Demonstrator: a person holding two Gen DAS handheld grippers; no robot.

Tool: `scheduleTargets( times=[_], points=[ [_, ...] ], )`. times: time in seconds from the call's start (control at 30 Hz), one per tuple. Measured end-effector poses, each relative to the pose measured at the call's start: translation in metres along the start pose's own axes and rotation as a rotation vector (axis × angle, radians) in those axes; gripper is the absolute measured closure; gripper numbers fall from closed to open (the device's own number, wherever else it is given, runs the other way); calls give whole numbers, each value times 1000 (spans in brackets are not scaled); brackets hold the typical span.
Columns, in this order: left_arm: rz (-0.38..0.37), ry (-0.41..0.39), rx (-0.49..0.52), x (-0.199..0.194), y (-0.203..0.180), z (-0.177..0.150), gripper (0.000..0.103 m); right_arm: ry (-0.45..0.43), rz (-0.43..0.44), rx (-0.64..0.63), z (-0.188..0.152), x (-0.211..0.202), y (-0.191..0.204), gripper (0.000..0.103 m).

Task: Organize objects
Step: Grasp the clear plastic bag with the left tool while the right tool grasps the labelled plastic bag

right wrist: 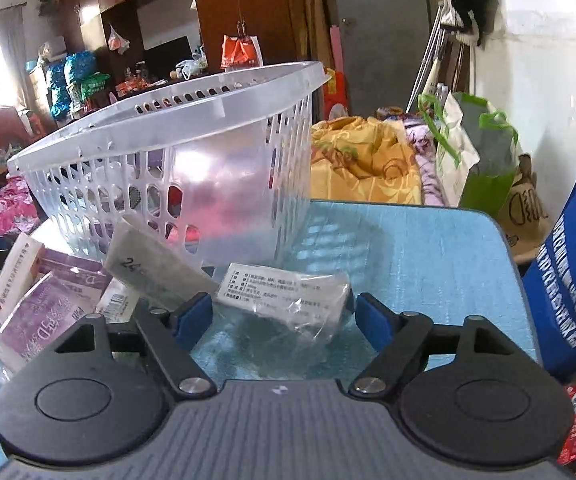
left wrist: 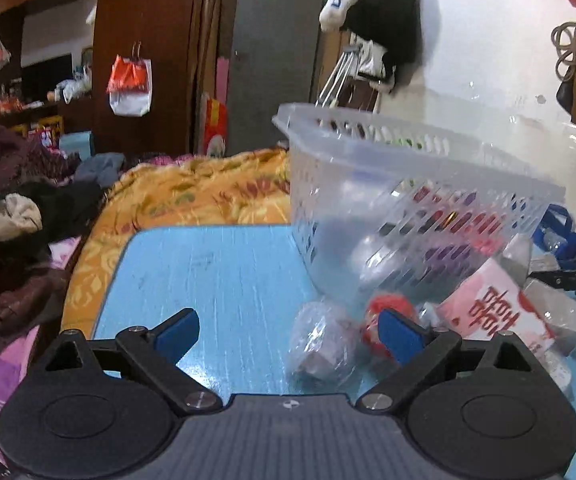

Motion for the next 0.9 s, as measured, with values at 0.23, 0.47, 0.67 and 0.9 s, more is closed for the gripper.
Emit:
scheduleTargets(
  times=[0.23, 0.47, 0.67, 0.9],
  points=[
    [6, 21, 14, 6, 1, -6, 7, -84, 20, 34, -4, -17, 3, 23],
    [36, 62, 21, 27, -2, -8, 9, -172, 44, 32, -6, -35, 12, 23],
    [102, 73, 77, 27, -10, -11, 50, -205, 25, 10, -4, -39, 17, 23],
    [103, 3, 76, 15, -10, -10, 57, -227, -3, -17, -4, -42, 24, 23]
  ],
)
Point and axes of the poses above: each gripper's, at about its wrist camera, not at the fingertips, and x roughly the way its jaws point, y to its left, z to its top, the point moved 5 cm from there along x, roughly the way its jaws point, and after that the axes turned 1 degree about -z, right-handed, at the moved point
